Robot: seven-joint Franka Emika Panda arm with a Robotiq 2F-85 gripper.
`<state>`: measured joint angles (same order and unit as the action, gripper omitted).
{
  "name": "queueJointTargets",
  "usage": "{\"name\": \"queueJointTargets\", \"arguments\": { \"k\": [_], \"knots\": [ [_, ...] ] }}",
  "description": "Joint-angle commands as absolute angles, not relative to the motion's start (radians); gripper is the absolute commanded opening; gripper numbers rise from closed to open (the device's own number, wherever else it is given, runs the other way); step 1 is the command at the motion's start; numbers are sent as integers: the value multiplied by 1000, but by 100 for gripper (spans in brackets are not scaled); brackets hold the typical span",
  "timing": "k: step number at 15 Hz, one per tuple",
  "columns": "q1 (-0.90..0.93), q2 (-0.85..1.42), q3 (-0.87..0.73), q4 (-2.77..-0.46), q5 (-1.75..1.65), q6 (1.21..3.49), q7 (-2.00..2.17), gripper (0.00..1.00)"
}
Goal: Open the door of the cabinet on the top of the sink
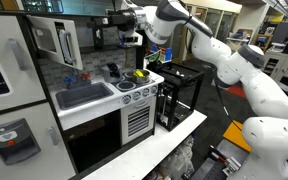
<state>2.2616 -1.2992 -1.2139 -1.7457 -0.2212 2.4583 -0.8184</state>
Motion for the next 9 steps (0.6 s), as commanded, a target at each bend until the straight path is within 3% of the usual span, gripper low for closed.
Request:
{"name": "queueJointTargets", "arguments": {
  "k": [1,9],
  "knots": [
    [2151,-1169,-1238,-1772,-223,2499,-696,100],
    [2096,-912,-1270,-1713,-228,2413,-489,100]
  ]
}}
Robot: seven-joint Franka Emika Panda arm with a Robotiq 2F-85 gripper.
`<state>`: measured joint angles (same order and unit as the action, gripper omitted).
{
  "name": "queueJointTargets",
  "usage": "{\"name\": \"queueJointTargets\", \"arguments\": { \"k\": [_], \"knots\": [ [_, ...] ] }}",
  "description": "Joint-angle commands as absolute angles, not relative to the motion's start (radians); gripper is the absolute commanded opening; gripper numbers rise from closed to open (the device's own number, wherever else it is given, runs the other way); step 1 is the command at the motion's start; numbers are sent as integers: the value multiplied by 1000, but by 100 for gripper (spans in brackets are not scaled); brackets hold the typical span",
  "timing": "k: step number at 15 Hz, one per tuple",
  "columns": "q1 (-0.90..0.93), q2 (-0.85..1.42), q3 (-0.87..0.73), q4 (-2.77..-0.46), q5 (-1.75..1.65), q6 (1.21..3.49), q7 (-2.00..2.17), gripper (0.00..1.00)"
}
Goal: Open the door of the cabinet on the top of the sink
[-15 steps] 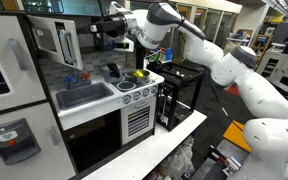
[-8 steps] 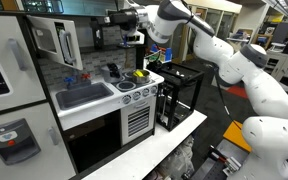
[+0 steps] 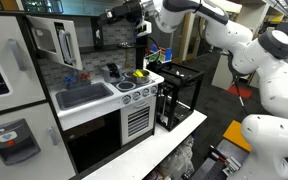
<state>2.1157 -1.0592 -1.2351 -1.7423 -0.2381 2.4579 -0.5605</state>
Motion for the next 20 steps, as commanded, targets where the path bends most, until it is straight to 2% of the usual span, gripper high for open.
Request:
{"name": "queueJointTargets", "arguments": {
  "k": [1,8,15,20],
  "knots": [
    [2101,-877,-1277,-1703,-226,2396,-468,100],
    [2129,-647,-1364,-1635,-213,2239,-393,100],
    [2232,-452,-1576,-1643,-253,2347,-359,100],
    [2365,-403,-1747,-1655,-383,2492,-245,100]
  ]
}}
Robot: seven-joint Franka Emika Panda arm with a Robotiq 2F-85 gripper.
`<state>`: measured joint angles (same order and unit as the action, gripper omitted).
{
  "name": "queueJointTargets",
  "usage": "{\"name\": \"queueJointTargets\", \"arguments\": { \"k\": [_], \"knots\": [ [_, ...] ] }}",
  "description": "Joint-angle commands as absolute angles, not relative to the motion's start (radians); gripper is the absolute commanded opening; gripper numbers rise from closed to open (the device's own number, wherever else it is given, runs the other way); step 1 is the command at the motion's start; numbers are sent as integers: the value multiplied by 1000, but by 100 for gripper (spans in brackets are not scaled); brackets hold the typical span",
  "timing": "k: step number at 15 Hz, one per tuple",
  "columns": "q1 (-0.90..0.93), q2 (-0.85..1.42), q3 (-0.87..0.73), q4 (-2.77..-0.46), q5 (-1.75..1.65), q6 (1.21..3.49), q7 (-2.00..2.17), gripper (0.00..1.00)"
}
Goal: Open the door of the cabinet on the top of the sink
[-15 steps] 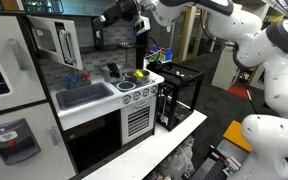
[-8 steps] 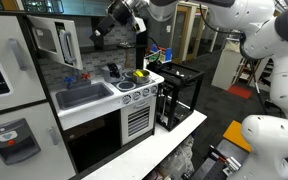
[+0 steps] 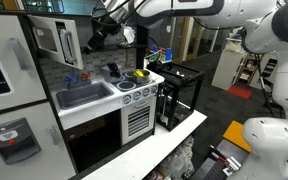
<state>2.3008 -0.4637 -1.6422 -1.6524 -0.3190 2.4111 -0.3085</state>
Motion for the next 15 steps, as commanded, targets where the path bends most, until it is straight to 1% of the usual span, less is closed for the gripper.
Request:
{"name": "queueJointTargets", "arguments": {
  "k": [1,4,7,9,15],
  "knots": [
    [2389,-402,-1779,-1657,-409,2520,-220,100],
    [2449,-391,-1874,-1656,-487,2593,-128,100],
    [2481,-396,-1925,-1653,-540,2636,-64,100],
    [2470,-425,-1893,-1647,-514,2619,-74,100],
    [2359,-466,-1671,-1629,-323,2514,-164,100]
  ]
}}
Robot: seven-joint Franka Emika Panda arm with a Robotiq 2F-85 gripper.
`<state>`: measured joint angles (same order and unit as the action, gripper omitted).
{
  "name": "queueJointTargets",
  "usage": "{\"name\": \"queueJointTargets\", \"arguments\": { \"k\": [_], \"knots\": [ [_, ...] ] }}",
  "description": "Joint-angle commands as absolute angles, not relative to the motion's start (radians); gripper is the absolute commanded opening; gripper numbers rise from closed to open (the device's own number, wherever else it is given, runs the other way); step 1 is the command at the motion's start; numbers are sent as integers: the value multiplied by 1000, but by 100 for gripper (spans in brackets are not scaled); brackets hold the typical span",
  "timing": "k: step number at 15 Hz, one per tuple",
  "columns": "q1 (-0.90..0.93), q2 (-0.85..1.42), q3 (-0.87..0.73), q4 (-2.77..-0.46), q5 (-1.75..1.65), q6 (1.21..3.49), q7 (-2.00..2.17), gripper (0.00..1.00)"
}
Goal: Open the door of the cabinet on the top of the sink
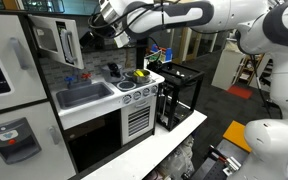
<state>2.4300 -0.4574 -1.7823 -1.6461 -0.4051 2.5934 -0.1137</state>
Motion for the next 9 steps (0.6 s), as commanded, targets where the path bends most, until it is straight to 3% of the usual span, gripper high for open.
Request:
{"name": "queueJointTargets", "arguments": {
  "k": [1,7,9],
  "knots": [
    [2337,-452,-1640,-1619,-294,2472,-165,100],
    [2203,-395,-1490,-1530,-266,2179,-135,100],
    [2250,-427,-1516,-1537,-280,2239,-133,100]
  ]
}}
